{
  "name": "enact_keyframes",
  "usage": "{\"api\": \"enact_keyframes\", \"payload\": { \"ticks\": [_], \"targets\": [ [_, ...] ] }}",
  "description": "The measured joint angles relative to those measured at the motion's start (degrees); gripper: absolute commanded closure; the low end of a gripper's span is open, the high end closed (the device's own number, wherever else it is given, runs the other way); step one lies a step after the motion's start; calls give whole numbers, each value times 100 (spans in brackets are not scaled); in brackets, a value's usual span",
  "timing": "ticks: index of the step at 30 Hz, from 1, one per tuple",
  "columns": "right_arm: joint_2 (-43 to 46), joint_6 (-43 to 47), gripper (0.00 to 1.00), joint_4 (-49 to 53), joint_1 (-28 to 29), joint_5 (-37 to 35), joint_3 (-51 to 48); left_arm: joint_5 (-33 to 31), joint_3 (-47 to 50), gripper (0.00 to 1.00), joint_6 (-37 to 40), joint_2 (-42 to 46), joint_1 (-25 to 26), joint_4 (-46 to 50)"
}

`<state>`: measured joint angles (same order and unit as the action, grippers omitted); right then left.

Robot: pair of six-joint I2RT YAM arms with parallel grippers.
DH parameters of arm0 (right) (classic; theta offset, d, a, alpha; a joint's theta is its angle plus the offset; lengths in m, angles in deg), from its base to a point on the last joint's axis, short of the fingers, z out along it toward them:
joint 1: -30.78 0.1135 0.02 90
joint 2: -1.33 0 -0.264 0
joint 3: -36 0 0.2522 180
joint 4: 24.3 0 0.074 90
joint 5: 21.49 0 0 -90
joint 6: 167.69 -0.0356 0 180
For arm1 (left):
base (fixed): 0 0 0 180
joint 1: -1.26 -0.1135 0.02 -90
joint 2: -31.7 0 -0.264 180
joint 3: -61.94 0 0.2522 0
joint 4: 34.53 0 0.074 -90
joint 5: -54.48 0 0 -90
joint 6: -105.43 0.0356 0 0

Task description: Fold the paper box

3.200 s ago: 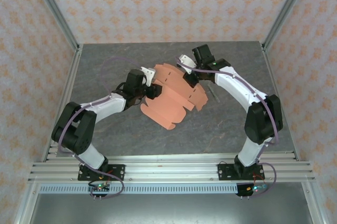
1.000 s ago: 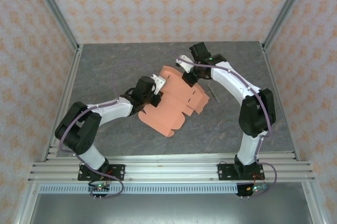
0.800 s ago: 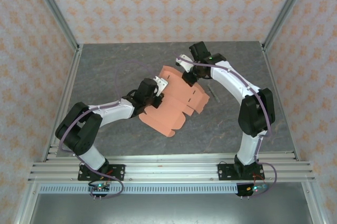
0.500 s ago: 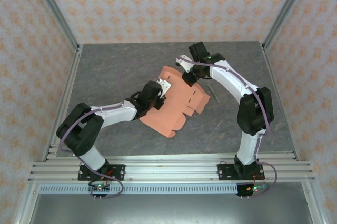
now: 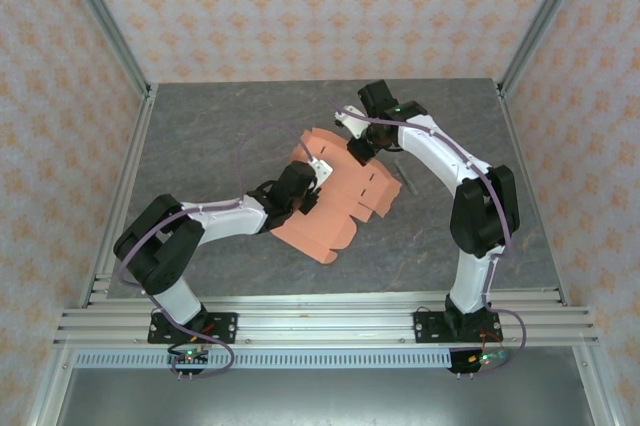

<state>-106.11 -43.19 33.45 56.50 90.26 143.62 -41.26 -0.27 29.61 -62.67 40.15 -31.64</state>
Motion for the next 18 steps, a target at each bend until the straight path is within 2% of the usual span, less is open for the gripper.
{"api": "enact_keyframes", "payload": {
  "ticks": [12, 18],
  "targets": [
    [24, 105, 100, -369, 24, -98, -173, 953, 433, 56, -658, 1248, -535, -31],
    [155, 229, 100, -466, 26, -96, -271, 1237, 649, 52, -1252, 1676, -1003, -4]
  ]
}}
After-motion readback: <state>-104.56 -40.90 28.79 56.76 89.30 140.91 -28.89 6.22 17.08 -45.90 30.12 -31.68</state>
